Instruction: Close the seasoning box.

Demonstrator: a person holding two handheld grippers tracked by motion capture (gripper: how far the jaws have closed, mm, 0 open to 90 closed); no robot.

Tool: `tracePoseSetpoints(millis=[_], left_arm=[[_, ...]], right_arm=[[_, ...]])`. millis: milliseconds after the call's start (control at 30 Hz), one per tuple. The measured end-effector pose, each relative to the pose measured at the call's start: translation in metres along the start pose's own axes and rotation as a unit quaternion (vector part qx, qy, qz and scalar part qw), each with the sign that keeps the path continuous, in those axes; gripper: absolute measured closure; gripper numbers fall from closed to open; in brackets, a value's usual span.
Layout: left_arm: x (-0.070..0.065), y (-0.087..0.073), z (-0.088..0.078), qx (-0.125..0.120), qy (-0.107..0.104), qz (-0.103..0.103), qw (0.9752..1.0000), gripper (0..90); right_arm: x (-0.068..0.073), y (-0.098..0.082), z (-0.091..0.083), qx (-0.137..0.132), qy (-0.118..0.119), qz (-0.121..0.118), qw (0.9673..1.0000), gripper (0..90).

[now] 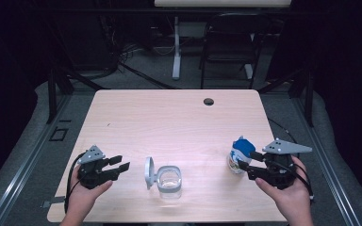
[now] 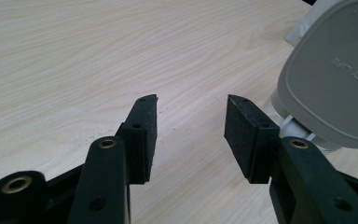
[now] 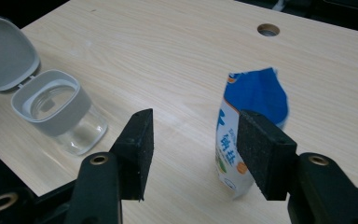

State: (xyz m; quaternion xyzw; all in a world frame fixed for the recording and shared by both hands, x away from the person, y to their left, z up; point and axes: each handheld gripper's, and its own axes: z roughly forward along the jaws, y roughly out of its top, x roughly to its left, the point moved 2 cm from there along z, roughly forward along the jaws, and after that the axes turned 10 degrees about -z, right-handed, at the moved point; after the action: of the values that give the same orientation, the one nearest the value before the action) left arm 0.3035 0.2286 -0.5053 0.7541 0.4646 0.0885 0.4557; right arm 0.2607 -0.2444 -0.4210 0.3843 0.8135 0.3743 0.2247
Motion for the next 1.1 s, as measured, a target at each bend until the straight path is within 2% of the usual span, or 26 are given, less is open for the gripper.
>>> tracePoseSetpoints(millis=[133,267,467,700,800,867,1100], left_arm=[[0.004,0.002,-0.003,-0.002,0.003,-0.001,1.0,54.8],[0.007,0.002,-0.006,-0.006,0.005,-0.007,0.9999,54.9],[0.012,0.001,-0.008,-0.009,0.01,-0.014,0.9998,55.1],[0.013,0.001,-0.009,-0.01,0.011,-0.017,0.9997,55.1],[0.014,0.001,-0.009,-0.008,0.011,-0.018,0.9997,55.1],[0.015,0.001,-0.009,-0.01,0.011,-0.019,0.9997,55.1],[0.017,0.0,-0.008,-0.009,0.013,-0.021,0.9997,55.1]], right_arm=[[-0.005,-0.004,-0.003,0.005,-0.011,0.01,0.9999,46.1],[-0.011,-0.009,-0.003,0.024,-0.04,0.012,0.9988,45.8],[-0.016,-0.012,0.002,0.024,-0.046,0.024,0.9983,44.7],[-0.017,-0.014,0.007,0.027,-0.051,0.027,0.9979,42.5],[-0.018,-0.015,0.01,0.02,-0.057,0.032,0.9977,40.2],[-0.02,-0.016,0.012,0.009,-0.068,0.045,0.9967,39.0],[-0.019,-0.018,0.02,0.018,-0.066,0.043,0.9968,38.4]])
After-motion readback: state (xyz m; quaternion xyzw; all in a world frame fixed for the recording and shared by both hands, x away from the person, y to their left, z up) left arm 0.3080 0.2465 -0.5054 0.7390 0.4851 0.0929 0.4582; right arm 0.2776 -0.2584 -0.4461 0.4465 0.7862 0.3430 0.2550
